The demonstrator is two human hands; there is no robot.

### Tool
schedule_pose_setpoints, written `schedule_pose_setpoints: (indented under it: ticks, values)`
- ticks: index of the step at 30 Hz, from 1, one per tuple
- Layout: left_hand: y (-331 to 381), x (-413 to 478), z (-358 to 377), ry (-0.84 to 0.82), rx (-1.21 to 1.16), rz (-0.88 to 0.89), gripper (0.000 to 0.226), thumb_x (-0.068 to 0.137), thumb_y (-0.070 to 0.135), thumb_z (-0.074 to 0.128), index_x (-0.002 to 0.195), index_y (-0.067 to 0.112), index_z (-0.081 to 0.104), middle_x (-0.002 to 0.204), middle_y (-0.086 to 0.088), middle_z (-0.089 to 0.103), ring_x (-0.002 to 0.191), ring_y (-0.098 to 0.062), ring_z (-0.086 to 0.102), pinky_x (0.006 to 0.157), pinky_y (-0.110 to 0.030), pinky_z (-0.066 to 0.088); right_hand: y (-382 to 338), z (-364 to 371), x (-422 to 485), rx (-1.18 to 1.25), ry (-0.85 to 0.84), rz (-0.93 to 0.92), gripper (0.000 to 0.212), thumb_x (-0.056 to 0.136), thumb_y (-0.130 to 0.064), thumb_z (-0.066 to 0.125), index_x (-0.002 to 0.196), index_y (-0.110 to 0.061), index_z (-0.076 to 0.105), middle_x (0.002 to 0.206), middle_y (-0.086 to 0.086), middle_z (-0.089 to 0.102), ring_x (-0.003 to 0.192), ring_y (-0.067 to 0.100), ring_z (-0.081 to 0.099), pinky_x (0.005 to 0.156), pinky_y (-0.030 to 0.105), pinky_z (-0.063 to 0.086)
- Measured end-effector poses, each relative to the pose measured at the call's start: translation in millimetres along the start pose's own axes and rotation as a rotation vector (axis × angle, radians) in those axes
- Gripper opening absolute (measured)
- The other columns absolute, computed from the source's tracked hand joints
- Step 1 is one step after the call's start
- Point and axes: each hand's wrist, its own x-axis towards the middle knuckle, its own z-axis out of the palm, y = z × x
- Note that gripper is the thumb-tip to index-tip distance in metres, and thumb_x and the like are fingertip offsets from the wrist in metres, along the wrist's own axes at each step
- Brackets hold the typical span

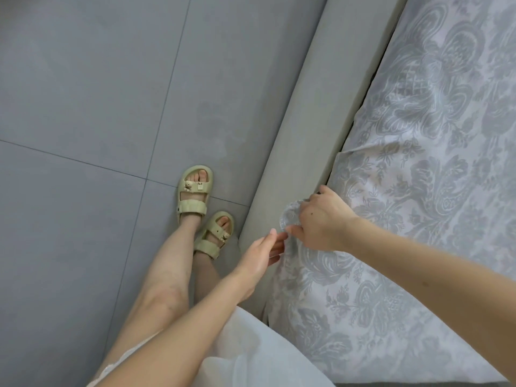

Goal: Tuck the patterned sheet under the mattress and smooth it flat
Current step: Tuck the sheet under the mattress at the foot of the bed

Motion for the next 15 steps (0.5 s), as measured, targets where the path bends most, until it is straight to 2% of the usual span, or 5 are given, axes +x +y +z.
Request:
schedule_pose_setpoints:
  ticks: [3, 6, 9, 12, 15]
  values:
    - [-8, -1, 12, -0.051, -0.043, 0.040, 0.049, 0.104, 0.035, 0.018, 0.138, 0.010, 0.045, 0.132, 0.000, 0.053, 0.115, -0.006, 0.050, 0.097, -0.016, 0.039, 2, 15, -13, 0.027, 0.181, -0.001, 0.061, 0.096, -0.044, 0.024, 0.068, -0.014, 0.070, 0.074, 0.002, 0.068, 0.075, 0.023, 0.062, 0.083, 0.035, 0.031]
    - [-12, 2, 35, -0.164, -0.064, 0.033, 0.055, 0.102, 0.042, 0.014, 0.138, 0.015, 0.045, 0.135, 0.008, 0.048, 0.125, -0.005, 0.045, 0.108, -0.022, 0.032, 3, 28, -33, -0.035, 0.351, 0.041, 0.066, 0.091, -0.044, 0.028, 0.041, -0.014, 0.059, 0.045, 0.001, 0.055, 0.046, 0.023, 0.053, 0.069, 0.035, 0.028]
    - [-19, 20, 51, -0.228, -0.052, -0.034, 0.063, 0.094, 0.063, 0.013, 0.127, 0.029, 0.055, 0.134, 0.009, 0.053, 0.123, -0.008, 0.049, 0.111, -0.030, 0.033, -2, 16, -35, -0.100, 0.193, 0.018, 0.069, 0.099, -0.045, 0.018, 0.064, -0.013, 0.067, 0.069, 0.003, 0.068, 0.069, 0.022, 0.059, 0.085, 0.036, 0.034]
    - [-20, 33, 51, -0.190, 0.072, -0.089, 0.069, 0.090, 0.069, 0.010, 0.126, 0.031, 0.055, 0.134, 0.005, 0.054, 0.123, -0.012, 0.050, 0.108, -0.031, 0.037, -5, 14, -18, -0.079, 0.050, 0.015, 0.072, 0.099, -0.049, 0.008, 0.093, -0.013, 0.069, 0.100, 0.005, 0.070, 0.100, 0.022, 0.057, 0.099, 0.036, 0.026]
    - [-26, 39, 39, -0.165, 0.191, -0.167, 0.079, 0.082, 0.079, 0.008, 0.130, 0.034, 0.051, 0.116, 0.007, 0.060, 0.108, -0.016, 0.053, 0.088, -0.030, 0.040, -13, 15, 0, -0.143, -0.076, 0.052, 0.071, 0.099, -0.051, 0.006, 0.114, -0.014, 0.064, 0.123, 0.005, 0.063, 0.120, 0.020, 0.050, 0.102, 0.037, 0.025]
